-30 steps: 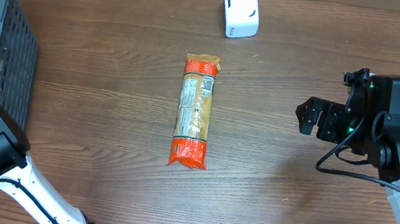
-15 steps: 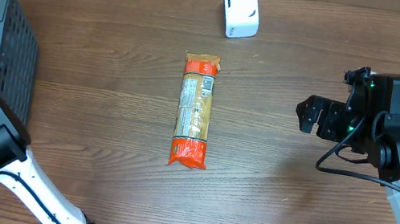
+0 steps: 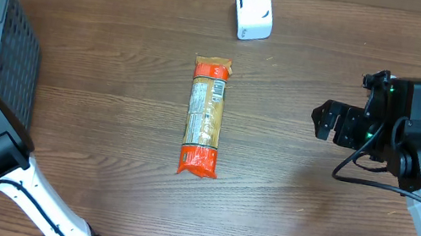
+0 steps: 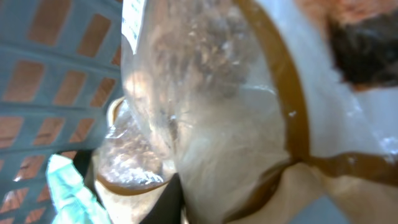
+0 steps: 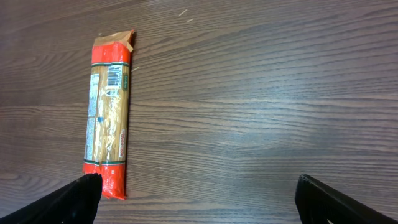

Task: Scan the item barcode
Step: 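Reach into the basket and grasp the clear bag of mushrooms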

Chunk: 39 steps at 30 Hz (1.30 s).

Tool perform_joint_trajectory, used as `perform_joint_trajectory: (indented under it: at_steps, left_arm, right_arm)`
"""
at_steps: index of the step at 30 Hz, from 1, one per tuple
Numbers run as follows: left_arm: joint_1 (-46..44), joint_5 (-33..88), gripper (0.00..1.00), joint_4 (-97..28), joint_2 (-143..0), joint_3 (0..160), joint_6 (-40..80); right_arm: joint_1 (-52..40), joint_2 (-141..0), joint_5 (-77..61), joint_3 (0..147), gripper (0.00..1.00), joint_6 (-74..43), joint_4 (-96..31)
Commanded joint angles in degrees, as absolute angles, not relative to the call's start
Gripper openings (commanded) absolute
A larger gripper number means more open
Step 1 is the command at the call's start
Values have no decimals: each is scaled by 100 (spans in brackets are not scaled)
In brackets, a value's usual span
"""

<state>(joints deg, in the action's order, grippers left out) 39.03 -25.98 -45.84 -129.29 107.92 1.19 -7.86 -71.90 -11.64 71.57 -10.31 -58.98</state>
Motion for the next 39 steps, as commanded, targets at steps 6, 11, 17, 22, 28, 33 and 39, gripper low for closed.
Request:
perform_joint_trajectory:
  at_steps: [6,11,17,22,28,33,39]
  left_arm:
    - [3927,-2698,4,-4663,-12870,10895,434]
    - [3837,-2394,4,-4668,-12357,11085,475]
    - [3824,-1317,4,-4862,-11419,11198,882]
    - [3833,-482,4,-5210,-11085,11198,1055]
    - [3833,353,4,-5413,-11072,11198,1055]
    - [3833,-143,52,-5419,-11216,11190,1052]
    - [3868,-709,100,-5376,-11773,11187,1052]
  right_arm:
    - [-760,-7183,-1162,7277,100,-1041,-5850]
    - [-760,-7183,-1162,7277,100,-1041,-5819]
    - [-760,-7183,-1162,7277,100,-1041,-5776]
    - [-760,-7183,-1162,7277,100,-1041,-5769]
    - [-760,-7183,-1162,7277,100,-1039,-5778]
    - [-760,-7183,-1160,7277,100,-1039,-5771]
    - [-760,-7183,-1160,7277,100,-1039,-5774]
